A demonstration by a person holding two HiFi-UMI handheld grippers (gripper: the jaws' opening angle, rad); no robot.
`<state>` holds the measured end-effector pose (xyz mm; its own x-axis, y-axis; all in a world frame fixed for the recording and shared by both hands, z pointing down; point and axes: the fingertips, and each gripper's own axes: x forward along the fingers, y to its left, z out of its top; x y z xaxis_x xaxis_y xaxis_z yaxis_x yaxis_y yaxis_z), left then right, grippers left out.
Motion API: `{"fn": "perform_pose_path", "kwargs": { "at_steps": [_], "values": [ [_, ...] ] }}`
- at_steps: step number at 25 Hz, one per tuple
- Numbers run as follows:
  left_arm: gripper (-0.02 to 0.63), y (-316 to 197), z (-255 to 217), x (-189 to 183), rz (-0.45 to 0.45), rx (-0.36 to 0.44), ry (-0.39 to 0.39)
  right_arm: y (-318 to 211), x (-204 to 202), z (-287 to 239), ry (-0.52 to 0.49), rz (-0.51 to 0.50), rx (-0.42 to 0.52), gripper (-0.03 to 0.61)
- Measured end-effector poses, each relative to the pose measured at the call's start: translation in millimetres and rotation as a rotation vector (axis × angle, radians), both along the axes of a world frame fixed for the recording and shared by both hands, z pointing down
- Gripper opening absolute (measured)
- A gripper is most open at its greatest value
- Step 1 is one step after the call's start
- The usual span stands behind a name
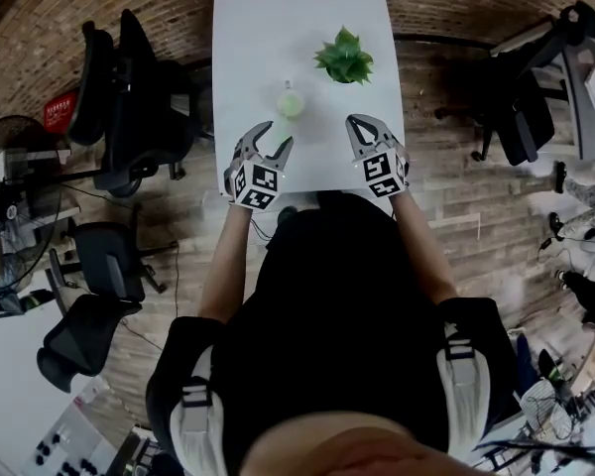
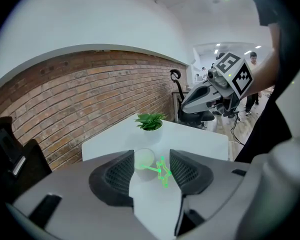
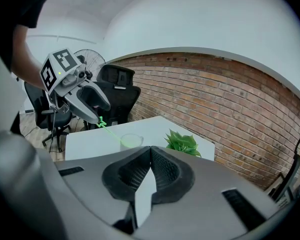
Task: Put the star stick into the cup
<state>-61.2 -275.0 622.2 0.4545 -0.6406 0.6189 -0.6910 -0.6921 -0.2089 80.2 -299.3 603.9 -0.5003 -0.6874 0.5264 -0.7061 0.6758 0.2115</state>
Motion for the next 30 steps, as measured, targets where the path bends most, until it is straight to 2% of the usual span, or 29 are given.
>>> {"fn": "perform_pose_path", "kwargs": {
  "at_steps": [6,16,25,28,30],
  "values": [
    [0.236,4,-6,-3,0.006,0.009,0.031,7,-7,-4,-0.001,0.004,0.007,0.0],
    [0.229,17,-26,-13,0.014,0.036,0.151,25,-14,-6,0.009,0.022,0.005,-0.002],
    [0.131,39,-32,-38,-0.039,0.061,0.145,51,-29,-9,0.004,0.019,0.013,0.0],
    [0.062,47,-35,-47,-0.052,0.056,0.156,60,-34,-10,0.002,0.024,0.009,-0.001],
    [0.038,53,-36,-50,-0.054,0.05,0.167,67,-36,-11,0.002,0.028,0.01,-0.002]
  ]
}}
